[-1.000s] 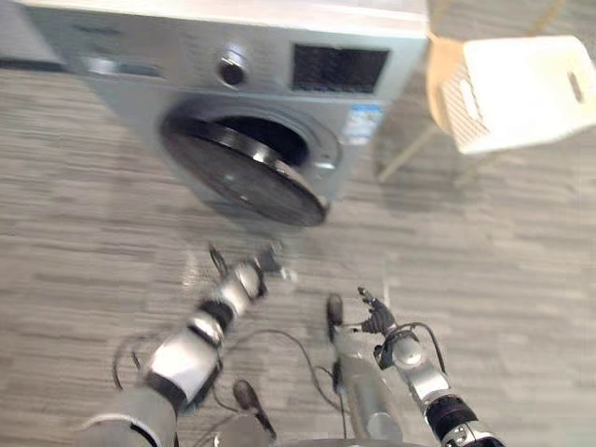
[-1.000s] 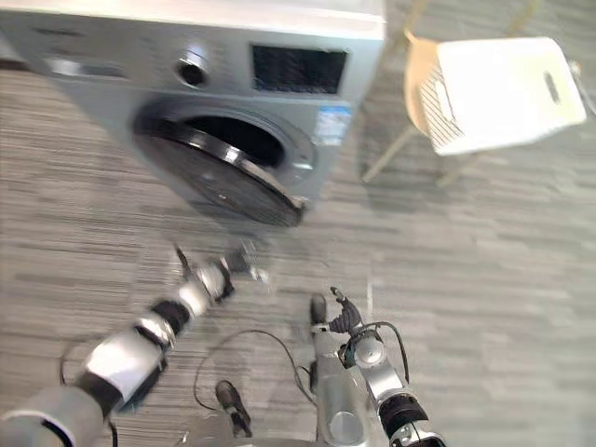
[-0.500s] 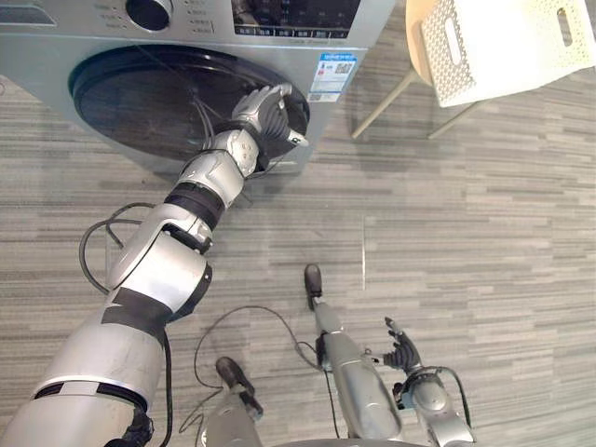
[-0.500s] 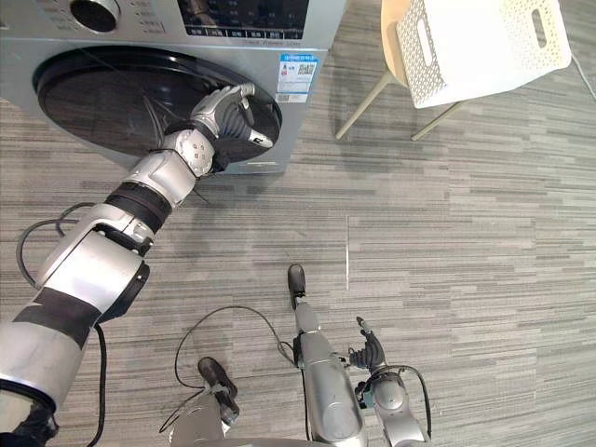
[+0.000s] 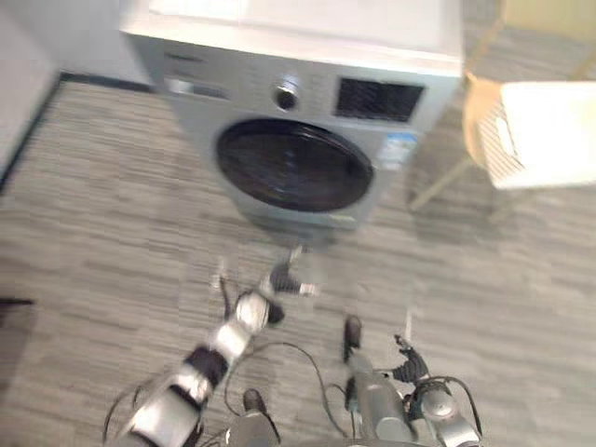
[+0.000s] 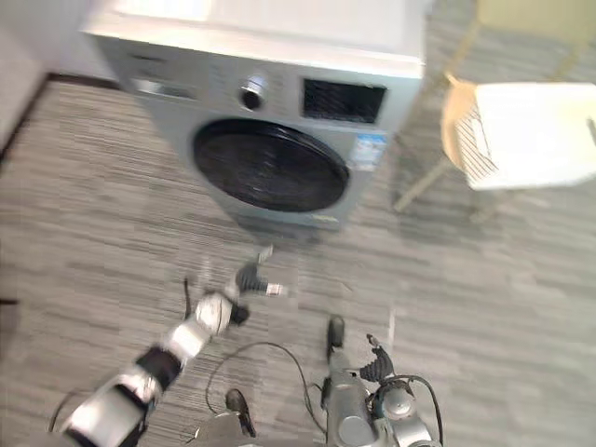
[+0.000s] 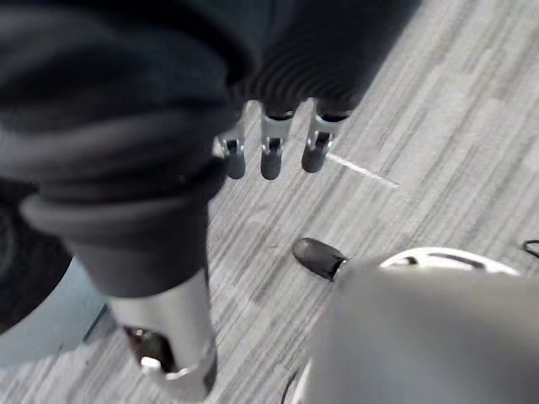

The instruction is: Pick up the laundry basket with both hands and put the clothes into the washing machine.

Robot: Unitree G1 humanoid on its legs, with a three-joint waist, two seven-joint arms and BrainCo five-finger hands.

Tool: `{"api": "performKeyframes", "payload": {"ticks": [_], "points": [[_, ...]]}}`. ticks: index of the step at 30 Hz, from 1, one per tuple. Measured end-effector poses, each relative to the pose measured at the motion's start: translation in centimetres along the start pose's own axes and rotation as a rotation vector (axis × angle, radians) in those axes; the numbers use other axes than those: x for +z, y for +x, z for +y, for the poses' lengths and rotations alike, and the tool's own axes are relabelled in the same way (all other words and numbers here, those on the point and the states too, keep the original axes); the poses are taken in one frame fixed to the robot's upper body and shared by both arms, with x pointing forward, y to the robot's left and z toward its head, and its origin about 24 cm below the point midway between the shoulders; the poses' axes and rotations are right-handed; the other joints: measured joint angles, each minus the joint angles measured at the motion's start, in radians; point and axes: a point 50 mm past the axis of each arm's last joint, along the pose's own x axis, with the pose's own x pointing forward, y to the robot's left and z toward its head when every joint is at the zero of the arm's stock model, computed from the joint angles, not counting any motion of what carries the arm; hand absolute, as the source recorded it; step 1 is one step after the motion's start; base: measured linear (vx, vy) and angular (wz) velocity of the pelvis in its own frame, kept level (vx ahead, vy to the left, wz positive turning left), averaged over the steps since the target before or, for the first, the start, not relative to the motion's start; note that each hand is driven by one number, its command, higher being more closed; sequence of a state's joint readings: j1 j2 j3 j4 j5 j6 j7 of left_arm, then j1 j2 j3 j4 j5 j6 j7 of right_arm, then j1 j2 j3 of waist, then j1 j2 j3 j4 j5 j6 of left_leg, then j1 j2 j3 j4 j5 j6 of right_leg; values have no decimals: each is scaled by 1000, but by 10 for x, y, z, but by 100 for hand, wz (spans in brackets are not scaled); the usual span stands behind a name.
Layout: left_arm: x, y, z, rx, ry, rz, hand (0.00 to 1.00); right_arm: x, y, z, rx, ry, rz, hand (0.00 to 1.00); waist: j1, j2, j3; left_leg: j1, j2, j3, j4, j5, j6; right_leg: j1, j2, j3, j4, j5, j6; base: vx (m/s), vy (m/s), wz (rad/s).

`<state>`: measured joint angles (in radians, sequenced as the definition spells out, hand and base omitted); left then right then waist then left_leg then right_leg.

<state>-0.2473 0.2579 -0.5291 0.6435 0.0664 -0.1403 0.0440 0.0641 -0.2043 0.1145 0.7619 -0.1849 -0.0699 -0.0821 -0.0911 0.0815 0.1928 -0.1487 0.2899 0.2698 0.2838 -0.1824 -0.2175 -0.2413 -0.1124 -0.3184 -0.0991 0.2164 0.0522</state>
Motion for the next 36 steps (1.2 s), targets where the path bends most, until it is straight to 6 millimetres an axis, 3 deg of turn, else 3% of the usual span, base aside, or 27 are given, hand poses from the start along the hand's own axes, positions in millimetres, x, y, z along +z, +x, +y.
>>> {"api": "performKeyframes", "payload": {"ticks": [3, 4, 5, 6, 7, 9, 10, 11, 12, 13, 14, 15, 16, 17, 18, 20, 22, 24, 25, 26, 27, 28, 29, 30, 31, 34, 36], "points": [[-40, -26, -31, -60, -172, 139, 0, -28, -6, -9, -22, -11, 119, 0, 0, 12, -17, -21, -39, 83, 42, 54, 82, 147, -108, -218, 29, -69, 55, -79, 189, 225], [-46, -31, -33, -60, -207, 164, 0, -33, -6, -11, -31, 0, 141, 0, 4, 14, -19, -20, -43, 112, 35, 58, 91, 170, -124, -260, 34, -75, 64, -118, 224, 190], [-60, -42, -34, -31, -282, 211, 0, -35, -6, -15, -50, 22, 164, 0, 33, 7, -22, -15, -54, 136, 28, 57, 120, 193, -141, -307, 39, -74, 74, -86, 197, 104], [-75, -55, -35, 3, -353, 268, 0, -35, -5, -14, -56, 41, 171, 0, 63, -4, -25, -17, -77, 125, 32, 45, 139, 215, -160, -321, 41, -67, 89, -63, 198, 75], [-83, -61, -35, 15, -388, 295, 0, -36, -6, -13, -56, 52, 176, 0, 68, -9, -27, -22, -96, 112, 39, 37, 147, 221, -181, -338, 57, -70, 102, -24, 233, 73], [-101, -82, -42, 50, -480, 360, 0, -56, -14, -6, -68, 119, 265, 0, 56, -29, -53, -49, -159, 57, 80, -19, 217, 247, -302, -430, 216, -142, 172, 55, 345, 135], [-103, -85, -42, 61, -488, 365, 0, -63, -18, -5, -77, 142, 288, 0, 53, -34, -54, -49, -175, 30, 100, -35, 229, 270, -336, -453, 259, -146, 183, 158, 329, 137], [-112, -94, -39, 123, -531, 387, 0, -71, -23, -6, -95, 179, 320, 0, 62, -45, -57, -35, -207, 3, 122, -63, 246, 269, -409, -443, 387, -146, 175, 95, 160, 80], [-118, -100, -39, 158, -558, 411, 0, -72, -23, -8, -99, 181, 326, 0, 67, -46, -57, -19, -217, -1, 121, -69, 252, 244, -444, -409, 473, -136, 110, 177, 262, 62], [-131, -113, -36, 224, -583, 469, 0, -72, -23, -10, -108, 193, 324, 0, 73, -44, -59, 13, -235, -30, 108, -74, 260, 167, -484, -298, 648, -106, -76, 233, 233, 50], [-141, -125, -31, 286, -590, 514, 0, -72, -23, -6, -115, 238, 325, 0, 69, -43, -59, 49, -237, -62, 84, -69, 273, 75, -443, -139, 815, -186, -39, 287, 242, 57], [-146, -132, -25, 326, -591, 535, 0, -70, -23, -1, -111, 257, 324, 0, 69, -60, -61, 68, -239, -78, 66, -66, 280, 47, -400, -82, 870, -248, 2, 312, 105, 85], [-156, -143, -13, 408, -584, 579, 0, -68, -23, 11, -96, 294, 316, 0, 68, -96, -67, 103, -246, -125, 22, -59, 295, 6, -280, -15, 915, -354, 2, 197, 25, 82], [-158, -145, -11, 426, -588, 587, 0, -67, -23, 14, -90, 300, 313, 0, 66, -105, -66, 116, -250, -144, 7, -57, 297, -6, -233, -2, 902, -381, 2, 255, 7, 110], [-159, -145, -11, 444, -597, 595, 0, -64, -22, 18, -91, 312, 306, 0, 62, -115, -62, 133, -261, -178, -14, -52, 295, -35, -148, 24, 830, -409, 8, 225, -34, 98], [-158, -141, -20, 453, -637, 604, 0, -63, -22, 17, -98, 329, 293, 0, 52, -109, -59, 168, -280, -251, -41, -49, 291, -82, -34, 99, 663, -406, 9, 333, -80, 118], [-152, -133, -29, 440, -670, 589, 0, -64, -24, 15, -109, 341, 287, 0, 51, -98, -52, 217, -281, -328, -72, -62, 280, -102, 27, 158, 496, -359, 21, 385, -154, 135], [-148, -126, -32, 433, -683, 572, 0, -67, -27, 19, -107, 361, 299, 0, 50, -118, -47, 255, -293, -427, -78, -105, 264, -106, 17, 223, 366, -291, 30, 472, -285, 148], [-147, -125, -34, 433, -689, 572, 0, -68, -28, 20, -106, 366, 303, 0, 48, -121, -47, 265, -293, -457, -67, -128, 259, -109, 6, 216, 400, -252, 21, 467, -354, 122], [-145, -122, -39, 440, -720, 568, 0, -71, -30, 20, -115, 379, 310, 0, 50, -122, -58, 296, -269, -496, -67, -151, 231, -111, 10, 190, 485, -236, -16, 491, -350, 103], [-143, -121, -45, 434, -737, 572, 0, -72, -30, 17, -124, 382, 311, 0, 51, -98, -62, 305, -244, -497, -52, -156, 194, -108, 23, 159, 520, -276, -57, 591, -375, 100], [-140, -118, -52, 427, -762, 574, 0, -69, -28, 11, -141, 378, 298, 0, 50, -70, -63, 262, -210, -452, 45, -152, 179, -92, 41, 120, 523, -308, -75, 475, -281, 62], [-140, -117, -53, 435, -776, 572, 0, -68, -28, 11, -143, 377, 293, 0, 49, -66, -62, 221, -197, -419, 132, -142, 162, -78, 48, 103, 519, -317, -79, 456, -275, 45], [-138, -115, -54, 458, -807, 568, 0, -68, -28, 9, -145, 376, 292, 0, 50, -55, -54, 149, -154, -361, 333, -104, 107, -28, 81, 85, 498, -339, -94, 435, -266, 10], [-141, -119, -53, 480, -823, 576, 0, -68, -28, 8, -146, 371, 293, 0, 56, -48, -51, 84, -93, -318, 523, -59, 83, 30, 122, 81, 474, -353, -122, 432, -248, -11], [-142, -120, -48, 488, -807, 576, 0, -62, -28, 14, -129, 363, 268, 0, 56, -62, -50, -2, 12, -171, 732, -68, 93, 151, 164, 79, 401, -371, -141, 402, -201, -14], [-135, -110, -42, 490, -806, 534, 0, -63, -28, 18, -126, 374, 275, 0, 56, -78, -47, -39, 51, -42, 646, -87, 121, 224, 160, 79, 332, -365, -135, 326, -105, 11]]}}
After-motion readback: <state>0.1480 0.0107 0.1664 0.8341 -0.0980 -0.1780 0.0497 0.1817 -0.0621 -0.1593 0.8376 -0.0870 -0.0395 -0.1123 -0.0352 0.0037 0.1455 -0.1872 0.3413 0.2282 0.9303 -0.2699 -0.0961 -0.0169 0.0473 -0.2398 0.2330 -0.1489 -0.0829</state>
